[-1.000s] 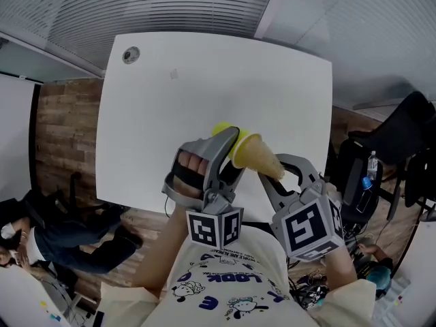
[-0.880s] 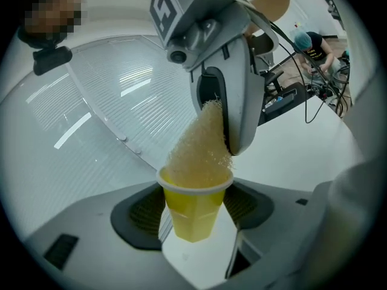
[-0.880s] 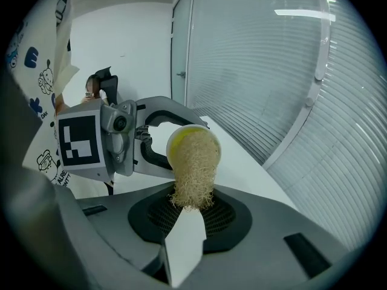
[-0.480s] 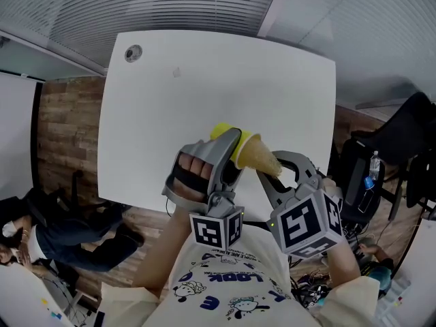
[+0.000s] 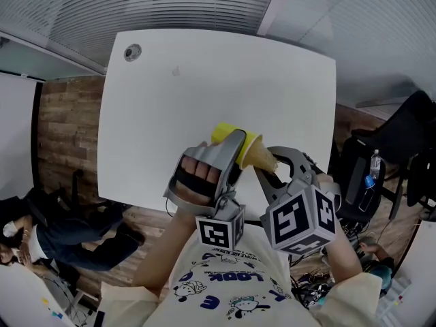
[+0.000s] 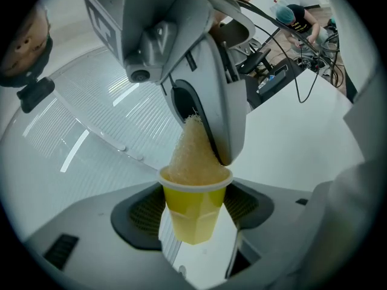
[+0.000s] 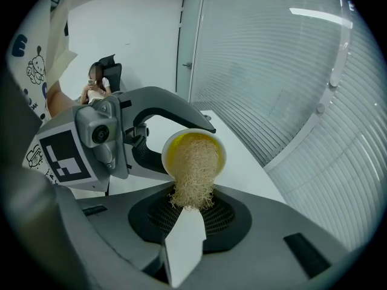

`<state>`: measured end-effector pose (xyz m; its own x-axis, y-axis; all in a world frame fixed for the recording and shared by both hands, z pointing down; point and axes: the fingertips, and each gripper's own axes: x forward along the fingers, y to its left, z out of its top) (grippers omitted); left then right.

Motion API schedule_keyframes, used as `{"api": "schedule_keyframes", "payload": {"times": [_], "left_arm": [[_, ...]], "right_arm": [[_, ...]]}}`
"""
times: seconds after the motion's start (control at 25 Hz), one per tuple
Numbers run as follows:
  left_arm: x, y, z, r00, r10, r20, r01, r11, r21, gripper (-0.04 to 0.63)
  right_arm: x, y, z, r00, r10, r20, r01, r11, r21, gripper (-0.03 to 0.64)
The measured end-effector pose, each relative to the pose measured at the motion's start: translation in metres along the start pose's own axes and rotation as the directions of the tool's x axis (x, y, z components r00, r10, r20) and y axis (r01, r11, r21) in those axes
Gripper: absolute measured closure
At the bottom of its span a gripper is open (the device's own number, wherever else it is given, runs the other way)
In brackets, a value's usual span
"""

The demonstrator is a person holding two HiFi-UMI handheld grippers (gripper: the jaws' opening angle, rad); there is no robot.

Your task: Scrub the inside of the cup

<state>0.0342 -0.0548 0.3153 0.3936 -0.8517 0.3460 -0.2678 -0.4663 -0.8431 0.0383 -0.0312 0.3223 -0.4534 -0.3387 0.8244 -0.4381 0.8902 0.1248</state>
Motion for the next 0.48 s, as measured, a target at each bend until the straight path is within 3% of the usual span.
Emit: {"api": "schedule_keyframes", "payload": {"times": [0.48], "left_arm": [[0.0002, 0.0020, -0.0019, 1.000, 0.001, -0.001, -0.001, 1.000, 0.024, 0.267]], "right_arm": [[0.0049, 0.0000, 0.0076, 0.999, -0.044, 0.004, 0.045, 0.993, -0.105, 0.540]]}}
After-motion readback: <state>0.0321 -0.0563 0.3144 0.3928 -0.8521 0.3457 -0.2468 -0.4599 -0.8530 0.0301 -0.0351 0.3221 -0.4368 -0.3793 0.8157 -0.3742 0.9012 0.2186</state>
